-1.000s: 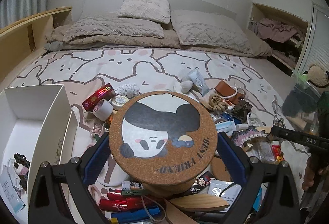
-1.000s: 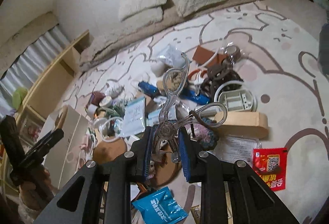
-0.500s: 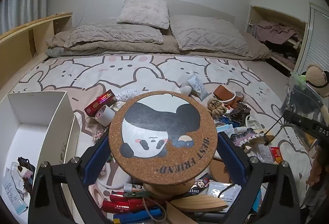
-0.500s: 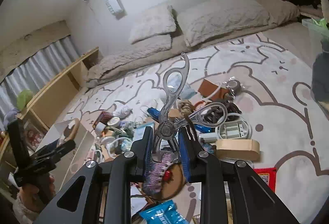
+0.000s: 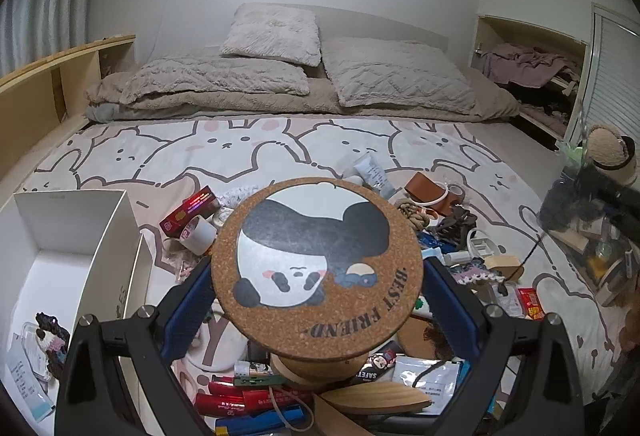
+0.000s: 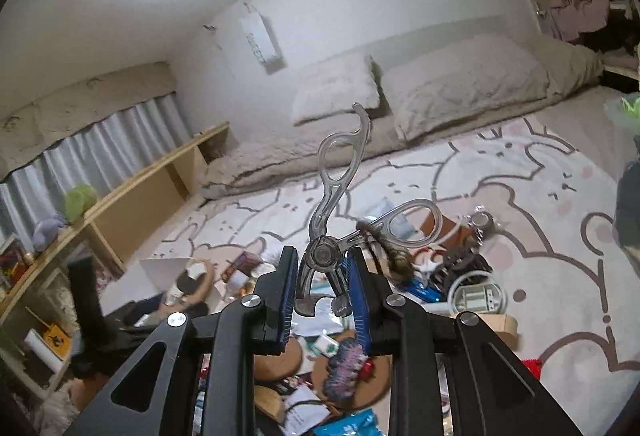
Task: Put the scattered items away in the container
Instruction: 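Carry the coasters and metal clip in both tools over the white box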
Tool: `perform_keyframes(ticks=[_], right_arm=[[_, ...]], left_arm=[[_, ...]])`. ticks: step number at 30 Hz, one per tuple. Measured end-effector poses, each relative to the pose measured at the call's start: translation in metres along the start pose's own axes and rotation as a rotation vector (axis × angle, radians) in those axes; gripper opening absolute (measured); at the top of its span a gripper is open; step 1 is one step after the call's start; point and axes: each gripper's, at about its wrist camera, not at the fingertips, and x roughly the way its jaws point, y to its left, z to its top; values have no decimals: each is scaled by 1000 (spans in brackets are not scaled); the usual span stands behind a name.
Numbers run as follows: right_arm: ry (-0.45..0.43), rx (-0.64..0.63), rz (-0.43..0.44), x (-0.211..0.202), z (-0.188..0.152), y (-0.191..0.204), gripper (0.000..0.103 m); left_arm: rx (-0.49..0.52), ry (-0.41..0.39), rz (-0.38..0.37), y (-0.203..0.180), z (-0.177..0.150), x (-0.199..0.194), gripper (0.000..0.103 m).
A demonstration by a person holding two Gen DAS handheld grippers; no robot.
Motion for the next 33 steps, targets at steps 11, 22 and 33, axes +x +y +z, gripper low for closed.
perform_keyframes(ticks=[11,22,33], right_arm=[[-76,-58,65,-21,14,30,26],[-91,-119,106,-28,18,58,26],[-66,-140,82,-21,22,68,26]], left_arm=[[5,-31,-13,-3,4,-10,99],[-2,-63,-23,-1,8,-21,99],[-31,-160,8,8,26,-53,99]])
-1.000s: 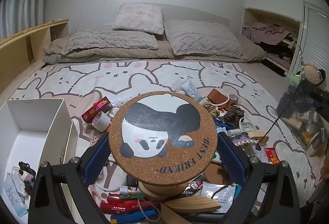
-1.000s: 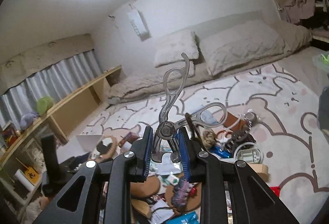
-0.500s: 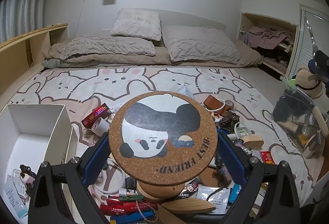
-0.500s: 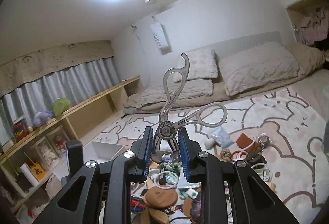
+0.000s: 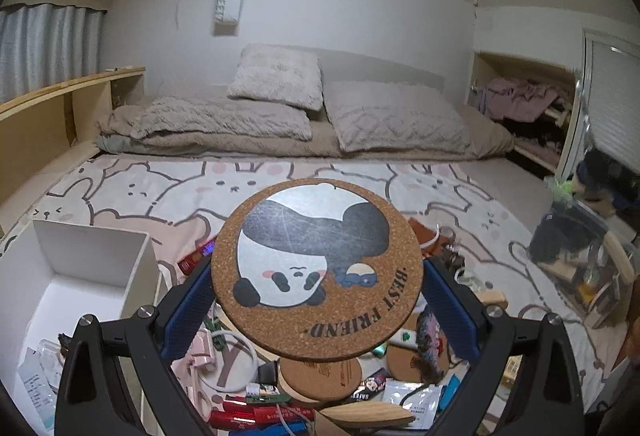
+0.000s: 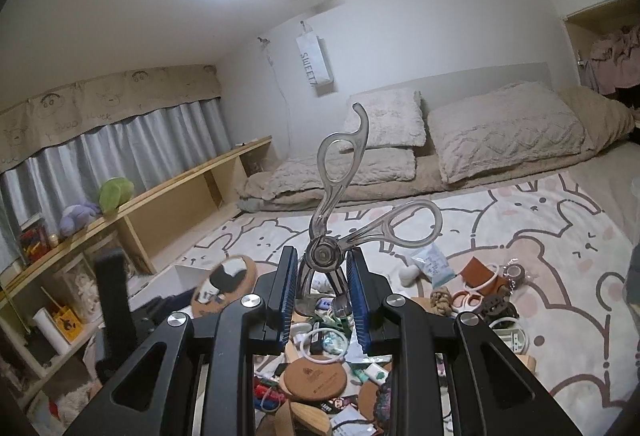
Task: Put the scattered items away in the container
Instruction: 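Carry the coasters and metal clip in both tools over the white box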
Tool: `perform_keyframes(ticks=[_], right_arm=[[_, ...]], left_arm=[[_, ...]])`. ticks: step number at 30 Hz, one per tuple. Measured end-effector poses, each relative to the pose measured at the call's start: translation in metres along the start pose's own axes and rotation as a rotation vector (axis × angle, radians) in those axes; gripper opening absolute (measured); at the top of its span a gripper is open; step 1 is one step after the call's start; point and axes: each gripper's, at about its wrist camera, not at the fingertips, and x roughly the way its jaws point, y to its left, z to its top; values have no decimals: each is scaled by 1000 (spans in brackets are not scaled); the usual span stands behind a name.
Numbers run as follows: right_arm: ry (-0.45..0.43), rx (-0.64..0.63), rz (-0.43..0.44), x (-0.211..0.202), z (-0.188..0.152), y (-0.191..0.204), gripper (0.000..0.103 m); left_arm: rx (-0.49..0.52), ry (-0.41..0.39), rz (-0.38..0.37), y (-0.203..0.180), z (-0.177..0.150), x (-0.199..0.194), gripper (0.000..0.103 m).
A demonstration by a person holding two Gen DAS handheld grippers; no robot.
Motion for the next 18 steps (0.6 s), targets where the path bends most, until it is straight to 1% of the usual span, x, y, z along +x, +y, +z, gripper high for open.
perform_keyframes(ticks=[8,12,18], right_arm=[[25,-20,3,12,3,15,26],[31,-26,10,17,4,21,26],[39,-27,29,22,3,30,26]], left_arm=[[-21,-49,10,10,15,-23,99],[-22,-54,17,15,14,-32,99],[-32,-59,55,30,11,-51,99]])
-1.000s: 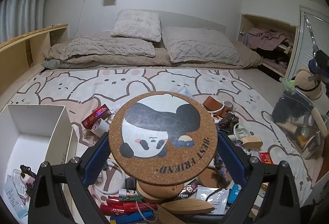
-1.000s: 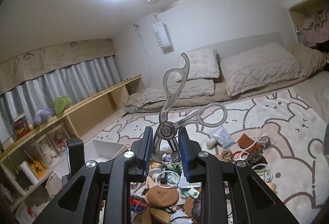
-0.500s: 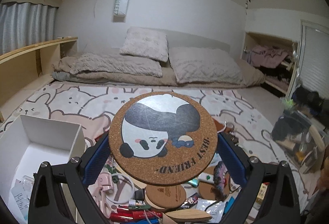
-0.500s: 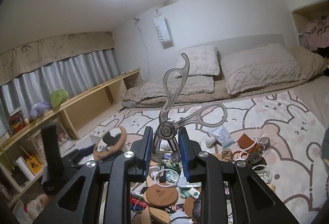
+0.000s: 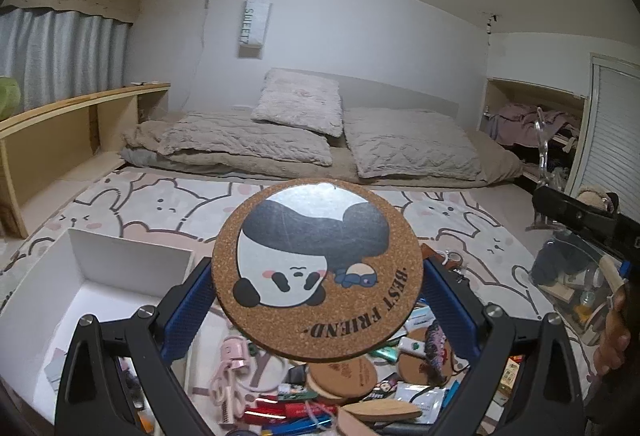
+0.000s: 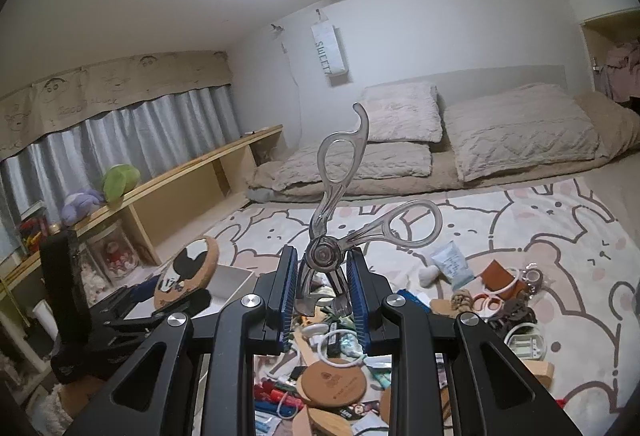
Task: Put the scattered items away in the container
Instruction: 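Carry the coasters and metal clip in both tools over the white box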
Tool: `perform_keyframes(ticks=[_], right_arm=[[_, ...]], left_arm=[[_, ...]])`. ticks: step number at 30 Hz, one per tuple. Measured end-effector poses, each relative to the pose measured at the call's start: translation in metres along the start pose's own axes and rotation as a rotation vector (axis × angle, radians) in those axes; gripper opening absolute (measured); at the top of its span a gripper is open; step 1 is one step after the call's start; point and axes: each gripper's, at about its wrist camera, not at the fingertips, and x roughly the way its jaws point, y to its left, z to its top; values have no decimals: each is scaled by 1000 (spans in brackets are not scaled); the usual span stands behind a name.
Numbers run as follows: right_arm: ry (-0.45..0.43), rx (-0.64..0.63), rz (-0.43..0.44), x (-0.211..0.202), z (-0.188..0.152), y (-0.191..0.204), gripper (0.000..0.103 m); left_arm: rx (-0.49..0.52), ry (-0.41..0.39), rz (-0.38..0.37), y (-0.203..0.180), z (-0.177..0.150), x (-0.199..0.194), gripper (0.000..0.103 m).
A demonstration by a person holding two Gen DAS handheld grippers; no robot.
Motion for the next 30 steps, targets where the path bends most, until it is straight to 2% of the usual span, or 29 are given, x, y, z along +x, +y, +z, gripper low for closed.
perform_keyframes(ticks=[9,19,24,30], right_arm=[[16,-9,34,12,0,25,26],[24,-24,108,26,3,70,26],[67,-24,186,34,-2,94,26],[103,-39,219,46,-9,119,26]], left_arm=[[0,-41,77,35,11,-38,99],[4,-93,147,77,22,-80,99],[-19,-110,171,105,21,-98,99],[-28,-114,216,136,18,-110,99]])
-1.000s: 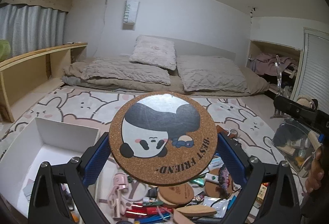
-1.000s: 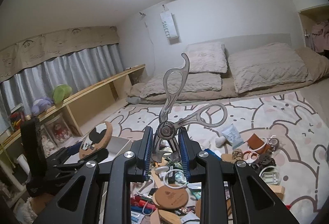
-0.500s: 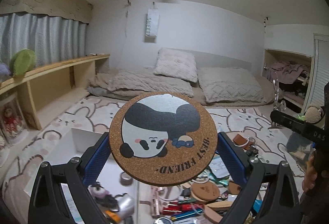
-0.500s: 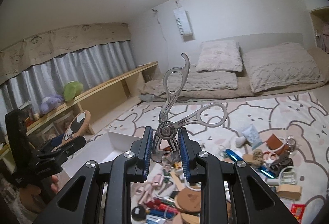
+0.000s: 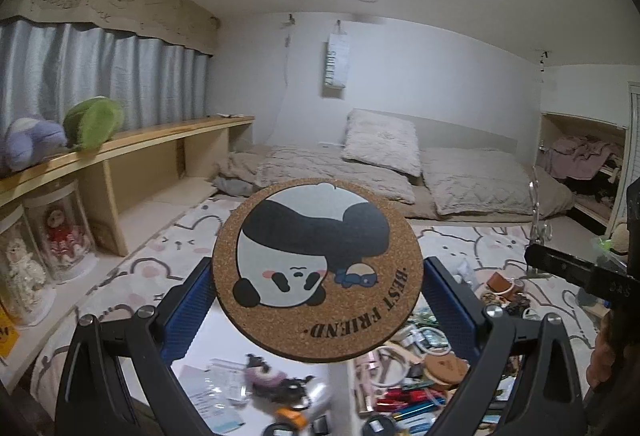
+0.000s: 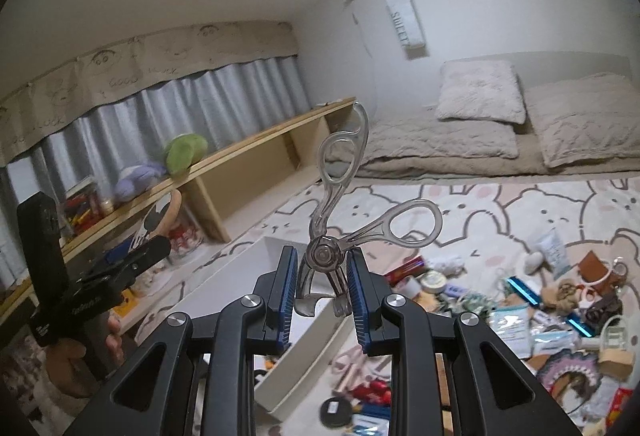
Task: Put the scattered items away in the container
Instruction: 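Carry the coasters and metal clip in both tools over the white box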
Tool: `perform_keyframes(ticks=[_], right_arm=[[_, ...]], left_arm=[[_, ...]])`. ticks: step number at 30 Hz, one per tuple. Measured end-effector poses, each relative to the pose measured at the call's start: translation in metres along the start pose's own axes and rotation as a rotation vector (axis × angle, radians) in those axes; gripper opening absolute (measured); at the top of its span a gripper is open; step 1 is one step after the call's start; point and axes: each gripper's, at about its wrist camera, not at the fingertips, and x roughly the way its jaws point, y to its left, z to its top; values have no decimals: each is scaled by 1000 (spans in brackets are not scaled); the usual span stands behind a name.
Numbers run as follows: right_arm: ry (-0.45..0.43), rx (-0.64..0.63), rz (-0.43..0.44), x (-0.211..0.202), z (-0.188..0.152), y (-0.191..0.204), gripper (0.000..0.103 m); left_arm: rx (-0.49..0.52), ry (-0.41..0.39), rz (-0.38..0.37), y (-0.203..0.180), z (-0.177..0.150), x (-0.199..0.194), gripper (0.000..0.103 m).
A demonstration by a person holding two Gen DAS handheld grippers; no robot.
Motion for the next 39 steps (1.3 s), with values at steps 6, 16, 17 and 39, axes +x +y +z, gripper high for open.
perform_keyframes(ticks=[6,16,17,39], right_arm=[[37,-5,41,22,-7,22,26],[99,-11,80,53,-19,47,26],[104,-10,83,55,-20,48,26],[210,-34,97,100,-37,66,26]], left_arm=[[-3,14,41,30,-8,-1,99],[26,76,85,61,-26,16,99],[31,83,86,63,-28,18,99],[116,361,45,78,-81,93,99]])
